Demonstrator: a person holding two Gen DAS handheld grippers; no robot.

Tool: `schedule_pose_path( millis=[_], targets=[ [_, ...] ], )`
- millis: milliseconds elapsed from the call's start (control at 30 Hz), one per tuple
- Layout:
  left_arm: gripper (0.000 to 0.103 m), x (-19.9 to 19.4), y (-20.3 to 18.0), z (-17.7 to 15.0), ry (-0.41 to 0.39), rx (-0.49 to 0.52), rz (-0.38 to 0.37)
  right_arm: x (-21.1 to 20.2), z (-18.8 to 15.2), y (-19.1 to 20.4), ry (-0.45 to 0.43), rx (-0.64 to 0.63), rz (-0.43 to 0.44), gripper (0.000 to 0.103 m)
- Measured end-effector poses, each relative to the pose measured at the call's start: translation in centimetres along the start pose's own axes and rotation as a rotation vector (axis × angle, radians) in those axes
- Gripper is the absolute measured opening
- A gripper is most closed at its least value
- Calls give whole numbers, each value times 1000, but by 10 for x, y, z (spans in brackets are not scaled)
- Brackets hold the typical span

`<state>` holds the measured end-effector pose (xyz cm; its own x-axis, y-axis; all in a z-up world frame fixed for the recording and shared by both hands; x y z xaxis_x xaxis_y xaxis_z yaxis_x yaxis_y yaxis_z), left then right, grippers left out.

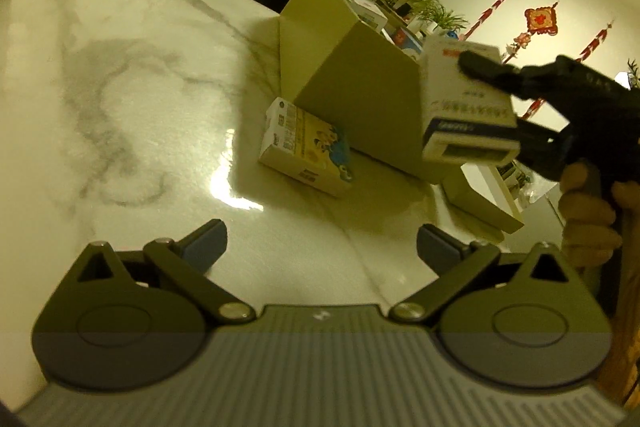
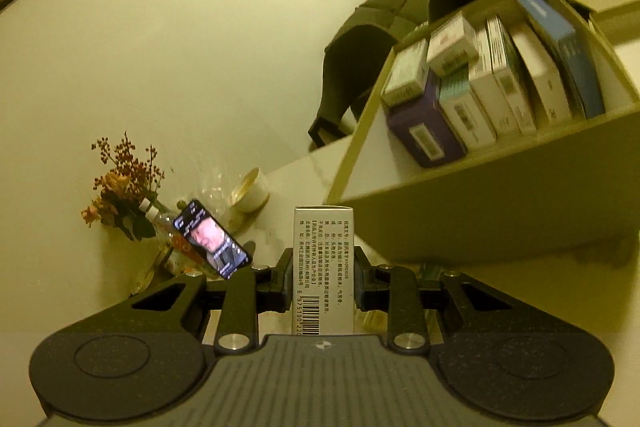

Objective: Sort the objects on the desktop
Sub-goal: 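Carry the EDDING box with the right gripper over the tall box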

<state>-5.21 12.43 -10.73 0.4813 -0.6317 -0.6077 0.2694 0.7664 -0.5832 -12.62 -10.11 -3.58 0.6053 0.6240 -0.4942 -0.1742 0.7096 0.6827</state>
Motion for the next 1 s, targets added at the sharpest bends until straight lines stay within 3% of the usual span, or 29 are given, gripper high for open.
schedule_pose_path(
  millis=[500,800,1000],
  targets=[
    [103,4,5,16,-3,-10,-11,-17,50,-3,-72,7,-3,31],
    [103,15,4,30,17,-4,-9,-32,91,-28,-132,35,-65,31],
    [103,19,7,37,18,-11,0,-30,122,-62,-148,77,-151,31]
  ],
)
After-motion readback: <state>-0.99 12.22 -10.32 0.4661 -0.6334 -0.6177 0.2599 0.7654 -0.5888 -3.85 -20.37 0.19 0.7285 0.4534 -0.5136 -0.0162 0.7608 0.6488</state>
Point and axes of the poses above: each gripper's, at about its wrist camera, not at the fingertips, and x roughly the way its jaws point, y to its left, z to its top, the point moved 10 cm from there along x, roughly the way its jaws point, and after that the axes turned 8 degrees about y, right-handed, at the moved point
